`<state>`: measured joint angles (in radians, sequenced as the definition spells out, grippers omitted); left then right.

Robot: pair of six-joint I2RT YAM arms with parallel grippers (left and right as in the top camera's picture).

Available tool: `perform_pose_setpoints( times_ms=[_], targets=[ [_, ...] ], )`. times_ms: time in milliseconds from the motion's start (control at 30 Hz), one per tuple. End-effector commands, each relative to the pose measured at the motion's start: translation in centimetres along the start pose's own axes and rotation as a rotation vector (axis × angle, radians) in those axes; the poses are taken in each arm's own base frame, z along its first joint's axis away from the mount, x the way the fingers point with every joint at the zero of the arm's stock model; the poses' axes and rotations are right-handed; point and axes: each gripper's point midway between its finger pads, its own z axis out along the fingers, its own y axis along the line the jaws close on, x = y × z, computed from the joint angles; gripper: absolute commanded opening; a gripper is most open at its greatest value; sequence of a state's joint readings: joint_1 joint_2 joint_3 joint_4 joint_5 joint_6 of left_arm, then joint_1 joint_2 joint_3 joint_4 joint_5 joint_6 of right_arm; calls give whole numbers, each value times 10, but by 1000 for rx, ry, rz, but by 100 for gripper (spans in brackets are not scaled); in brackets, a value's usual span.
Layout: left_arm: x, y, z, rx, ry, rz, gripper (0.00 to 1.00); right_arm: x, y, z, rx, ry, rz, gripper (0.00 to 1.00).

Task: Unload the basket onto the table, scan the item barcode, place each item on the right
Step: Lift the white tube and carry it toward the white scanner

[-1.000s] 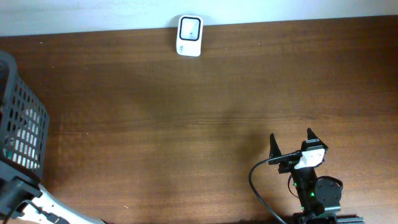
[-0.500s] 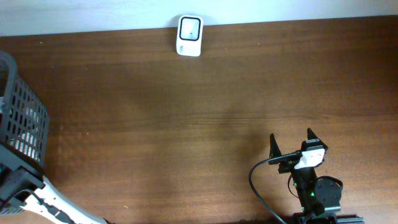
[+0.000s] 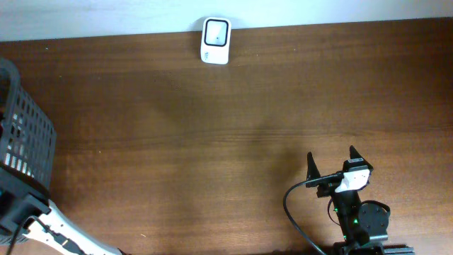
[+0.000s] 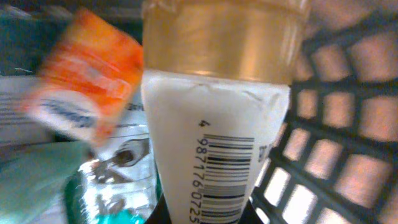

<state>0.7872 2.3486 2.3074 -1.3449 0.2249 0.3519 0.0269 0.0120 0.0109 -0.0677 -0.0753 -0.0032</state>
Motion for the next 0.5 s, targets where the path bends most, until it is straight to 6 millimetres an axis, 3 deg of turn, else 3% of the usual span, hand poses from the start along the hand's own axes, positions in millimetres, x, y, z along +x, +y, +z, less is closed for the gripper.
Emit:
perform_pose_setpoints(
  times_ms=[0, 100, 167, 200, 267, 300, 367, 467],
  targets=[
    [-32, -14, -99, -47, -220, -134, 0, 2, 1, 0, -4, 4, 0, 98],
    [-38, -29, -171, -62, -367, -212, 0, 2, 1, 0, -4, 4, 0, 98],
    [-38, -48, -230, -53, -504, -225, 0, 2, 1, 0, -4, 4, 0, 98],
    [-36, -74, -269, 19, -603, -187, 0, 2, 1, 0, -4, 4, 0, 98],
    [-30, -107, -301, 123, -675, -119, 0, 2, 1, 0, -4, 4, 0, 98],
    [-27, -118, -309, 153, -692, -97, 0, 2, 1, 0, -4, 4, 0, 98],
    [-14, -158, -326, 242, -704, -24, 0, 2, 1, 0, -4, 4, 0, 98],
    [1, -208, -315, 320, -619, 49, 0, 2, 1, 0, -4, 4, 0, 98]
  ],
)
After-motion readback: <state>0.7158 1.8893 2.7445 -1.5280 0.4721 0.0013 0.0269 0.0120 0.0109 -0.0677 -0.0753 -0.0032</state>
